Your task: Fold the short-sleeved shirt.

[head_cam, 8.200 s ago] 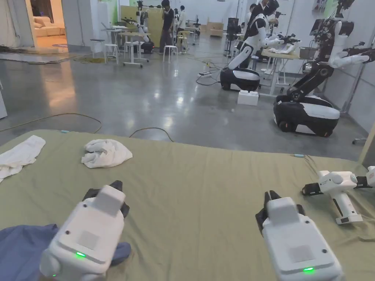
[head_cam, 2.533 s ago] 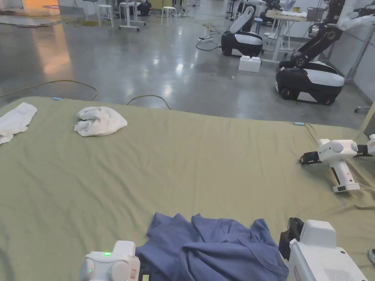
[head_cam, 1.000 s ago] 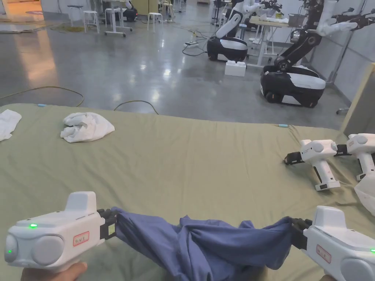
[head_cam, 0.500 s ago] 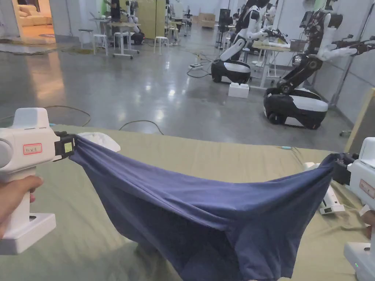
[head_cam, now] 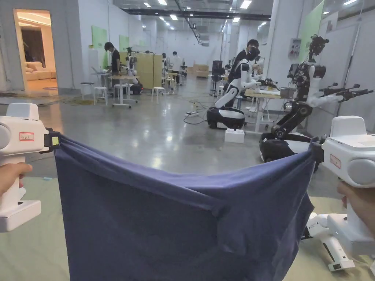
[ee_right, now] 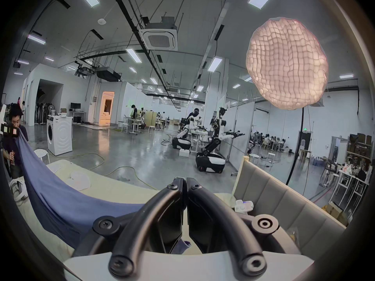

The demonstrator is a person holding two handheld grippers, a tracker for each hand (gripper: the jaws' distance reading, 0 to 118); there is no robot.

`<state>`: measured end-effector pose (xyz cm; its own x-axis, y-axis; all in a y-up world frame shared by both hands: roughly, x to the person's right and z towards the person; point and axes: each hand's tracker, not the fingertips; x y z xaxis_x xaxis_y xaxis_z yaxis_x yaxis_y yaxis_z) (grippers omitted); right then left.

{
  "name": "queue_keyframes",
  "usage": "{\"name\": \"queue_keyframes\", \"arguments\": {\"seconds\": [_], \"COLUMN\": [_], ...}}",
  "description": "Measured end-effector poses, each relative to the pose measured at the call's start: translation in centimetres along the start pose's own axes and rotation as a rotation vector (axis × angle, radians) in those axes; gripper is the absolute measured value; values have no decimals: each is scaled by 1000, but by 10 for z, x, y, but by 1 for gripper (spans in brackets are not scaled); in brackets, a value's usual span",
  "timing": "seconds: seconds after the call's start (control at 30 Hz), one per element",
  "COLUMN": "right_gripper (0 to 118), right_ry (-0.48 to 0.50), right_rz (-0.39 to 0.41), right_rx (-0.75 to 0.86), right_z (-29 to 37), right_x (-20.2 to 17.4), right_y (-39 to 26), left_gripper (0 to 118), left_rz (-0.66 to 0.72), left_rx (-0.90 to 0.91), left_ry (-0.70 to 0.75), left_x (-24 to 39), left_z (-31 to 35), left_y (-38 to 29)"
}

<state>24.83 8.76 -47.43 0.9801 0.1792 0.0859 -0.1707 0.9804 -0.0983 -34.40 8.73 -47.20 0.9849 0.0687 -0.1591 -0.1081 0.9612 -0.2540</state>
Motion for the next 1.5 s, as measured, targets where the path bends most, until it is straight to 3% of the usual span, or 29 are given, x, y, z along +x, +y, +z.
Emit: {"name": "queue_keyframes", "arguments": {"seconds": [0.23,0.43,0.73,1.0,1.2,1.5], "right_gripper": [1,1,1,1,1,1], "right_ry": [-18,-9,9,-4,-18,-3], "right_rz": [38,52,66,50,74,88], "right_rx": [49,40,-82,-266,-359,-575], "right_z": [-17,-8,35,112,166,184], "right_x": [-1,-10,-19,-8,-3,-12], "right_y": [38,10,-101,-207,-257,-345], "left_gripper": [0,0,0,0,0,0], "left_rz": [5,2,-3,83,97,58], "left_rx": [67,60,-43,-173,-304,-605], "left_ry": [40,41,16,-23,-17,-9], "left_x": [-10,-15,-22,-41,-46,-47], "left_z": [-6,-5,22,93,153,144], "left_y": [35,4,-131,-267,-332,-426]}}
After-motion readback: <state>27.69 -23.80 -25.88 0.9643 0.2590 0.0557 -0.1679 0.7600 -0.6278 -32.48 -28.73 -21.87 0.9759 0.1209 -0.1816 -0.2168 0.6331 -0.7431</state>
